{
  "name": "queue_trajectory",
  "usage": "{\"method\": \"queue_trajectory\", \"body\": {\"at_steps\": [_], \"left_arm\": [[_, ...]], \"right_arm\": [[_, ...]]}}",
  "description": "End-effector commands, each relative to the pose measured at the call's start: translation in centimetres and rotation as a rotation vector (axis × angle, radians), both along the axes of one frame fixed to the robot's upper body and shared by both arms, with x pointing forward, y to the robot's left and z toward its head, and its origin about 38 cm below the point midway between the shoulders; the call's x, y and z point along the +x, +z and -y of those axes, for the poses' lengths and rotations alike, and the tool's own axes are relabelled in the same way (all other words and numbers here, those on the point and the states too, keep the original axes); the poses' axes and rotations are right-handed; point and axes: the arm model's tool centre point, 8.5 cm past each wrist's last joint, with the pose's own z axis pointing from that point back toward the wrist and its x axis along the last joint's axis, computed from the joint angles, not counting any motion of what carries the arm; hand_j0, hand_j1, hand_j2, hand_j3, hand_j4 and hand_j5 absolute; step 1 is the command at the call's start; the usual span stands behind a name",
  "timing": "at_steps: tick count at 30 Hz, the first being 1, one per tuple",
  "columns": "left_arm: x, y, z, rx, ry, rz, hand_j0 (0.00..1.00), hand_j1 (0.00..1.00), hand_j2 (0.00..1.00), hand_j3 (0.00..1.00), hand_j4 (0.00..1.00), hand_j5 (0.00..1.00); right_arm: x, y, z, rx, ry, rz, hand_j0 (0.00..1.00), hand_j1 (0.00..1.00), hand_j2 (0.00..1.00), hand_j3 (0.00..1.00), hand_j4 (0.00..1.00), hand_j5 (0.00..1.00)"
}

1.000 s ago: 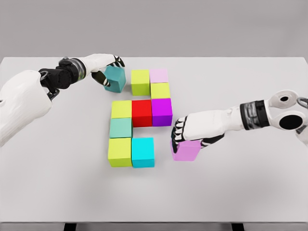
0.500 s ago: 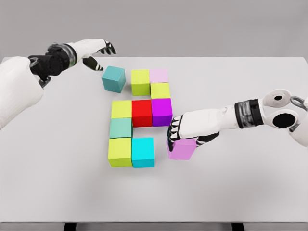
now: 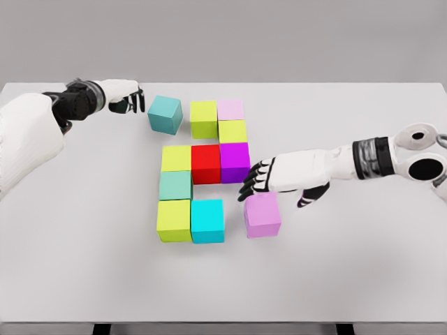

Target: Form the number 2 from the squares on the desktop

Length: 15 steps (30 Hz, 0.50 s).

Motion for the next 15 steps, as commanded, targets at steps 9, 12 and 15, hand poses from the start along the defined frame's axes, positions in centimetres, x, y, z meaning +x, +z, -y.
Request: {"method": "queue_trajectory", "body": {"at_steps": [9, 12, 15], "left_arm": [[-0.8, 0.1, 2.3, -0.033, -0.086, -0.005, 0.37, 0.37, 0.37, 0.37, 0.37, 0.37], [-0.9, 0.0, 2.4, -0.032, -0.094, -0.007, 0.37, 0.37, 0.37, 0.37, 0.37, 0.37], [-1.0, -0.2, 2.6, -0.033, -0.101, -0.01, 0.37, 0.37, 0.37, 0.37, 0.37, 0.37]], "right_arm": [[1.2, 3.3, 6.5, -0.069, -0.147, 0.116, 0.66, 0.66, 0.66, 0.66, 0.66, 0.66], [0.9, 2.1, 6.5, -0.099, -0.142, 0.107, 0.32, 0.32, 0.32, 0.32, 0.32, 0.32], [0.2, -0.8, 5.9, -0.228, -0.088, 0.127, 0.22, 0.22, 0.22, 0.22, 0.22, 0.22]]}}
